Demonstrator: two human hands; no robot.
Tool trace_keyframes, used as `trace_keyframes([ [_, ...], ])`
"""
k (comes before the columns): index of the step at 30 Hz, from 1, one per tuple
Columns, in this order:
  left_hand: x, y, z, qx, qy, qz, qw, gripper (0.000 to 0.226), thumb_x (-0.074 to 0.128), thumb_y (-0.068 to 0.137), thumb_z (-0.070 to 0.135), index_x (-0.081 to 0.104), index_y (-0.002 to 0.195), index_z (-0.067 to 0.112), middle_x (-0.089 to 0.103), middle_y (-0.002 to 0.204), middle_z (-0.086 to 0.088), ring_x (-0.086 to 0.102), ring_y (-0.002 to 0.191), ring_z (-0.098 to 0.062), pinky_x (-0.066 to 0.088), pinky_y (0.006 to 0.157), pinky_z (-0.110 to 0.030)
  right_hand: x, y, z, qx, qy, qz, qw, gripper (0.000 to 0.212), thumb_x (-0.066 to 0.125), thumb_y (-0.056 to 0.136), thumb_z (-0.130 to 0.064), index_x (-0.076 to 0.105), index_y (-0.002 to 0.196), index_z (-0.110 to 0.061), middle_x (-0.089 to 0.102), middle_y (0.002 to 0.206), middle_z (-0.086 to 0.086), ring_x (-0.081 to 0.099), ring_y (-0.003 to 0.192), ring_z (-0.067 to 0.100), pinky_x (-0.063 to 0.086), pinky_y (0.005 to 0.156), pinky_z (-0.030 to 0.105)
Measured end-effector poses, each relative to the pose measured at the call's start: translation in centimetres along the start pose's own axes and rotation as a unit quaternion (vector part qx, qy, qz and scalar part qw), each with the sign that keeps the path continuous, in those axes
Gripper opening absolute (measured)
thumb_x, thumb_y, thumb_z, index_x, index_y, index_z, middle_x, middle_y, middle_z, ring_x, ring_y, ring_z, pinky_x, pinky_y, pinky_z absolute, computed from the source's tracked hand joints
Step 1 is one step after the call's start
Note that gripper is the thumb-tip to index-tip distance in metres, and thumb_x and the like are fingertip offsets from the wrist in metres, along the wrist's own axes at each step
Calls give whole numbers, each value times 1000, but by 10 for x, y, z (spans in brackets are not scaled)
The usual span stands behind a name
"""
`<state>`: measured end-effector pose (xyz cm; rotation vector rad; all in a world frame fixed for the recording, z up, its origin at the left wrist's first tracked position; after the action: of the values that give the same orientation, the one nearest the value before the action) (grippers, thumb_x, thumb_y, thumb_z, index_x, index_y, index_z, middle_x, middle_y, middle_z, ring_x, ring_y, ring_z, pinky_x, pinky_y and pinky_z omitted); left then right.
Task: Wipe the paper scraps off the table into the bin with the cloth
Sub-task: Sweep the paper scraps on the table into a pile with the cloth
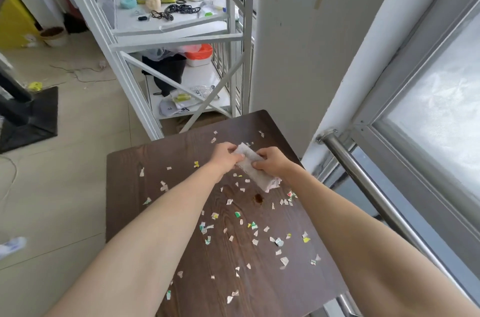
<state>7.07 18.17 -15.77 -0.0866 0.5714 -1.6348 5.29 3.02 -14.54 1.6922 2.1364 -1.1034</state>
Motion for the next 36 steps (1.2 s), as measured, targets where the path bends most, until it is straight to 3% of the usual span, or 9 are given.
trace_keyframes([
  [2, 4, 8, -6, -7, -31, 1, 1000, 34, 63, 85, 1, 54, 118, -2, 62, 103, -17, 64, 90, -24, 58, 70, -30, -6, 9, 8, 9, -13, 27, 1000, 18, 62, 82, -14, 68, 97, -6, 60, 84, 4, 56, 81, 20, 45, 71, 33],
  [5, 1, 19, -17, -23, -31, 26, 999, 30, 62, 86, 1, 56, 115, -2, 63, 89, -13, 64, 79, -21, 58, 75, -32, -14, 17, 18, 25, -21, 84, 996, 17, 57, 85, -15, 66, 98, -11, 60, 82, 4, 58, 81, 23, 44, 67, 31],
  [8, -5, 29, -23, -5, 23, 30, 999, 32, 56, 87, 0, 57, 119, 0, 64, 100, -15, 61, 89, -23, 54, 88, -38, -22, 25, 22, 27, -79, 163, 983, 23, 48, 87, -14, 63, 104, -10, 66, 93, 14, 63, 91, 35, 48, 69, 35],
  [11, -13, 36, -23, 31, 101, 51, 993, 37, 54, 87, 2, 56, 124, 4, 63, 118, -15, 59, 105, -23, 44, 94, -31, -34, 31, 22, 6, -206, 230, 951, 20, 47, 87, -5, 55, 105, -4, 67, 101, 19, 64, 96, 39, 48, 70, 39],
  [15, -36, 49, -35, 62, 221, 95, 969, 43, 53, 90, 10, 52, 132, 16, 54, 136, -6, 53, 121, -26, 40, 104, -37, -37, 39, 30, -31, -385, 227, 894, 25, 43, 90, 4, 49, 113, -3, 62, 110, 16, 67, 96, 36, 52, 69, 39],
  [18, -59, 55, -48, 54, 295, 152, 942, 43, 49, 92, 10, 48, 135, 18, 48, 141, -8, 46, 127, -31, 38, 106, -40, -22, 46, 46, -37, -437, 194, 878, 23, 39, 92, 3, 48, 113, -4, 59, 112, 16, 67, 93, 34, 53, 66, 38],
  [22, -89, 63, -69, 3, 342, 188, 921, 49, 42, 92, 2, 43, 139, 16, 42, 146, -10, 41, 131, -32, 36, 107, -42, -3, 48, 76, 14, -416, 182, 891, 21, 42, 94, -2, 50, 114, -4, 58, 115, 14, 66, 97, 31, 52, 73, 35],
  [28, -107, 76, -92, 8, 405, 146, 903, 46, 44, 92, 3, 47, 136, 14, 40, 145, -7, 36, 129, -30, 35, 107, -42, 17, 51, 83, 72, -309, 225, 921, 24, 49, 91, -4, 51, 114, -2, 55, 117, 15, 61, 100, 32, 49, 78, 36],
  [36, -101, 74, -98, 25, 477, 141, 867, 48, 49, 93, 10, 40, 140, 15, 39, 145, -7, 36, 128, -30, 41, 103, -44, 85, 47, 39, 4, -282, 187, 941, 27, 41, 92, -2, 54, 116, -3, 53, 120, 13, 57, 102, 31, 47, 77, 36],
])
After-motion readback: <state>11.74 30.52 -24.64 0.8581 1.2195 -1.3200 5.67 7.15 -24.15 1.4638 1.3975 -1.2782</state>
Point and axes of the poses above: each hand's wrist, its own y-axis towards the middle knuckle, its own x-axis out of the palm, z = x × y, the point moved 3 cm from there along y, towards the middle knuckle
